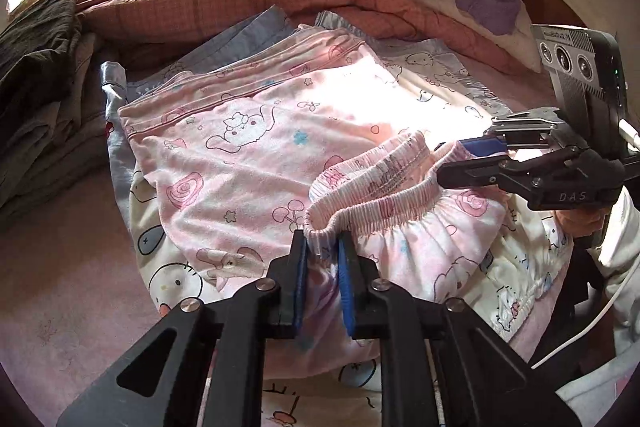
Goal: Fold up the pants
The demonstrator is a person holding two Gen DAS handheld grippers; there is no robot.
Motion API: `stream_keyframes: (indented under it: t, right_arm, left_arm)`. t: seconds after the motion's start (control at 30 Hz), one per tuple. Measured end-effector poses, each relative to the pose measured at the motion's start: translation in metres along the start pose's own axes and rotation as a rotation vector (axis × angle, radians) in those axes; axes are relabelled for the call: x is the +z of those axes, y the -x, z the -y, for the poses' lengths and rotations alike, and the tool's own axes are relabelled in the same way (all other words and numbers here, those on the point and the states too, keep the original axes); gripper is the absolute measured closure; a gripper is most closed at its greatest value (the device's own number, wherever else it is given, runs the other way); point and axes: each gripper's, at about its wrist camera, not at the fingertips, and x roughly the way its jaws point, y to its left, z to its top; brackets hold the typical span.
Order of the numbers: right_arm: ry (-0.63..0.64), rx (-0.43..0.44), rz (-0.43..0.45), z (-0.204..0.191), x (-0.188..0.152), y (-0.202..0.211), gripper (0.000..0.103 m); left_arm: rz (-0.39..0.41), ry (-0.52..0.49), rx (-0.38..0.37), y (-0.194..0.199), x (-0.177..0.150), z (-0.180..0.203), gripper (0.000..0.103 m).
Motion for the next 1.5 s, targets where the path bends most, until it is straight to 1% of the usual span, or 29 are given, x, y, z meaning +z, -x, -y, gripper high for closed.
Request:
stream_keyframes:
  t: [0.03, 0.07, 0.17, 0.27, 0.37, 0.47, 0.57, 0.7, 0.73, 0.77, 0.83, 0.87, 0.9, 0.93, 0.97, 1.0, 1.03, 1.07, 1.1, 1.17, 1.23, 1.3, 1.37, 1.43, 1.47, 1.5]
  right_arm:
    - [0.002, -0.002, 0.008, -0.001, 0.000, 0.001, 0.091]
    - [0.007, 0.008, 0.011, -0.003, 0.000, 0.002, 0.092]
    - [0.031, -0.026, 0.047, -0.009, 0.002, 0.010, 0.093]
    - [0.054, -0.074, 0.112, -0.018, 0.009, 0.025, 0.094]
    - [0.063, -0.099, 0.167, -0.023, 0.023, 0.040, 0.094]
    - [0.073, -0.117, 0.198, -0.023, 0.040, 0.047, 0.094]
    - [0.065, -0.134, 0.202, -0.017, 0.052, 0.041, 0.094]
    - [0.039, -0.157, 0.168, -0.005, 0.053, 0.014, 0.094]
    - [0.032, -0.162, 0.154, -0.001, 0.052, 0.005, 0.094]
    - [0.024, -0.166, 0.141, 0.003, 0.050, -0.003, 0.094]
    - [0.009, -0.180, 0.122, 0.008, 0.045, -0.016, 0.093]
    - [0.011, -0.191, 0.109, 0.009, 0.044, -0.021, 0.092]
    - [0.014, -0.203, 0.100, 0.010, 0.043, -0.024, 0.086]
    - [0.016, -0.218, 0.100, 0.010, 0.042, -0.024, 0.080]
    - [0.014, -0.243, 0.111, 0.010, 0.042, -0.022, 0.072]
    - [0.011, -0.273, 0.135, 0.010, 0.041, -0.018, 0.068]
    - [0.008, -0.298, 0.165, 0.010, 0.040, -0.011, 0.066]
    - [0.004, -0.315, 0.196, 0.010, 0.040, -0.003, 0.062]
    - [-0.004, -0.335, 0.230, 0.009, 0.039, 0.007, 0.062]
    - [-0.026, -0.355, 0.296, 0.005, 0.036, 0.025, 0.062]
    - [-0.037, -0.329, 0.312, -0.001, 0.031, 0.037, 0.062]
    - [-0.058, -0.289, 0.322, -0.007, 0.022, 0.045, 0.062]
    - [-0.065, -0.252, 0.305, -0.015, 0.009, 0.044, 0.061]
    - [-0.053, -0.238, 0.270, -0.023, -0.001, 0.035, 0.052]
    - [-0.041, -0.248, 0.249, -0.026, -0.006, 0.028, 0.038]
    - [-0.029, -0.278, 0.227, -0.029, -0.009, 0.021, 0.035]
  left_arm:
    - [0.009, -0.005, -0.003, 0.002, 0.000, 0.002, 0.093]
    - [0.021, -0.010, 0.006, 0.005, 0.001, 0.003, 0.094]
    - [0.059, -0.021, 0.030, 0.016, 0.008, 0.006, 0.094]
    - [0.104, -0.030, 0.066, 0.029, 0.020, 0.007, 0.094]
    - [0.140, -0.036, 0.102, 0.038, 0.035, 0.006, 0.094]
    - [0.162, -0.031, 0.116, 0.038, 0.049, 0.001, 0.094]
    - [0.148, -0.010, 0.122, 0.027, 0.055, -0.009, 0.094]
    - [0.079, 0.007, 0.128, -0.005, 0.047, -0.021, 0.092]
    - [0.055, 0.009, 0.135, -0.014, 0.043, -0.024, 0.090]
    - [0.046, 0.010, 0.148, -0.020, 0.040, -0.025, 0.086]
    - [0.054, 0.004, 0.171, -0.025, 0.036, -0.027, 0.082]
    - [0.060, 0.000, 0.188, -0.024, 0.035, -0.027, 0.077]
    - [0.066, -0.002, 0.204, -0.022, 0.035, -0.027, 0.072]
    - [0.080, -0.003, 0.223, -0.018, 0.035, -0.026, 0.071]
    - [0.099, -0.004, 0.244, -0.013, 0.035, -0.025, 0.070]
    - [0.121, -0.005, 0.268, -0.006, 0.035, -0.024, 0.068]
    - [0.155, -0.004, 0.309, 0.002, 0.035, -0.022, 0.066]
    - [0.180, -0.002, 0.334, 0.008, 0.034, -0.020, 0.062]
    - [0.214, 0.004, 0.355, 0.018, 0.033, -0.018, 0.062]
    - [0.246, 0.020, 0.358, 0.030, 0.028, -0.012, 0.062]
    - [0.233, 0.040, 0.374, 0.035, 0.019, -0.004, 0.062]
    - [0.212, 0.055, 0.400, 0.034, 0.009, 0.002, 0.065]
    - [0.205, 0.075, 0.402, 0.029, -0.003, 0.006, 0.065]
    - [0.178, 0.094, 0.399, 0.022, -0.010, 0.007, 0.065]
    - [0.156, 0.093, 0.394, 0.016, -0.013, 0.006, 0.064]
    - [0.140, 0.095, 0.407, 0.011, -0.015, 0.005, 0.064]
